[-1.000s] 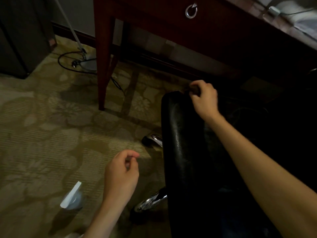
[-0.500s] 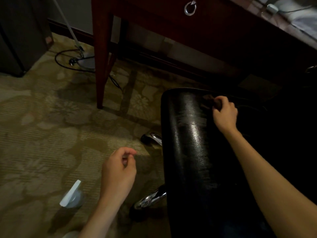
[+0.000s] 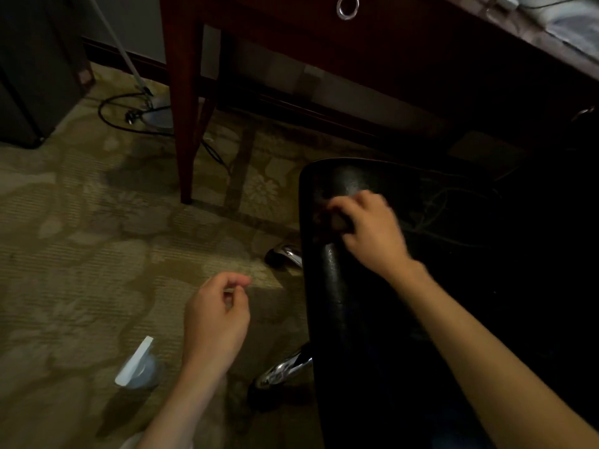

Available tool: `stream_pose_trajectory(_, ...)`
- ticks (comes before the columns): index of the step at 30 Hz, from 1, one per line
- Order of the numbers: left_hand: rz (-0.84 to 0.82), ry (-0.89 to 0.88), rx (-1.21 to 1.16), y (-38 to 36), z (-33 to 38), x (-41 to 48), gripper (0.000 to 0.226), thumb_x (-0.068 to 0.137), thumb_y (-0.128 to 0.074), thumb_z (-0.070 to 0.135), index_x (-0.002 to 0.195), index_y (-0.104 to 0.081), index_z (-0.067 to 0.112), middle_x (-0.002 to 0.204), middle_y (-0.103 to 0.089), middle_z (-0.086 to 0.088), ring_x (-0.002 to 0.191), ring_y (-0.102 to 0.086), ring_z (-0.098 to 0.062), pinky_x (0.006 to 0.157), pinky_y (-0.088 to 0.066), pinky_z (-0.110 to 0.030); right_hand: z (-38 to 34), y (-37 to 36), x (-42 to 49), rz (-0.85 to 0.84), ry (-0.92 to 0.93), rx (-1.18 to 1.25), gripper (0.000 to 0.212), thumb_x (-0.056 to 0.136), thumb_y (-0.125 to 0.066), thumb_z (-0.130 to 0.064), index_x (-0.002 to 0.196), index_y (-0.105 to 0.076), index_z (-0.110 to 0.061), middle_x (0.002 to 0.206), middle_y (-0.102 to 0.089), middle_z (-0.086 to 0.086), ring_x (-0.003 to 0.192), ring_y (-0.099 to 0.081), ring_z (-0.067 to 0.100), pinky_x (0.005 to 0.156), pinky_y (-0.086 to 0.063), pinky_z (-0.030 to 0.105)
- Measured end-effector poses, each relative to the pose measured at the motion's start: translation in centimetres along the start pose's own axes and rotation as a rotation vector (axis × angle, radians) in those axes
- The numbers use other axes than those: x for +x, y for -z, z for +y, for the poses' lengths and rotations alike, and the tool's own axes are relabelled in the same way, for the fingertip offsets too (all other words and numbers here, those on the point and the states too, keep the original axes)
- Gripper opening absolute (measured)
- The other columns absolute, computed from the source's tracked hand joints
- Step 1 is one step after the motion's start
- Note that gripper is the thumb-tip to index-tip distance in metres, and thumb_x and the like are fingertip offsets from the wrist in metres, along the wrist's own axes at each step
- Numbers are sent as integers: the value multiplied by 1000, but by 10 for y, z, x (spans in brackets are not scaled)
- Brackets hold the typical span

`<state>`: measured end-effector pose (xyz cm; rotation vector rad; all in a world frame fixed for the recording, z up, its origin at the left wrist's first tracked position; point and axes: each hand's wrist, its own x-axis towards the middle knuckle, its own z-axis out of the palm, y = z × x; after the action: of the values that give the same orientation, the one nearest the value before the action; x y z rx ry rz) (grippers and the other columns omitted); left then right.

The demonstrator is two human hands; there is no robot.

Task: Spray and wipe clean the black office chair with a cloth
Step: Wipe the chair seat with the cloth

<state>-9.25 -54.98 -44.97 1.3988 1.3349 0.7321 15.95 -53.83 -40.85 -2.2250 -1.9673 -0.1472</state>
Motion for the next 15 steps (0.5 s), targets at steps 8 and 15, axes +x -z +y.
stream_pose_trajectory(8, -35, -122, 191, -6, 0, -5, 19, 89, -54, 6, 92, -60, 23, 91, -57, 10, 79, -52, 0, 62, -35, -12, 82, 38, -23, 131, -512, 82, 37, 80, -57, -8, 116, -57, -17, 107, -54, 23, 101, -50, 40, 93, -38, 39)
stream_pose_trajectory(15, -14, -203, 366, -9, -7, -4, 16, 88, -54, 6, 95, -63, 16, 95, -59, 2, 76, -55, -7, 59, -35, -15, -54, -4, 23, 70, 73, -14, 46, 74, -56, -15, 120, -55, -21, 110, -48, 14, 103, -42, 34, 83, -38, 39)
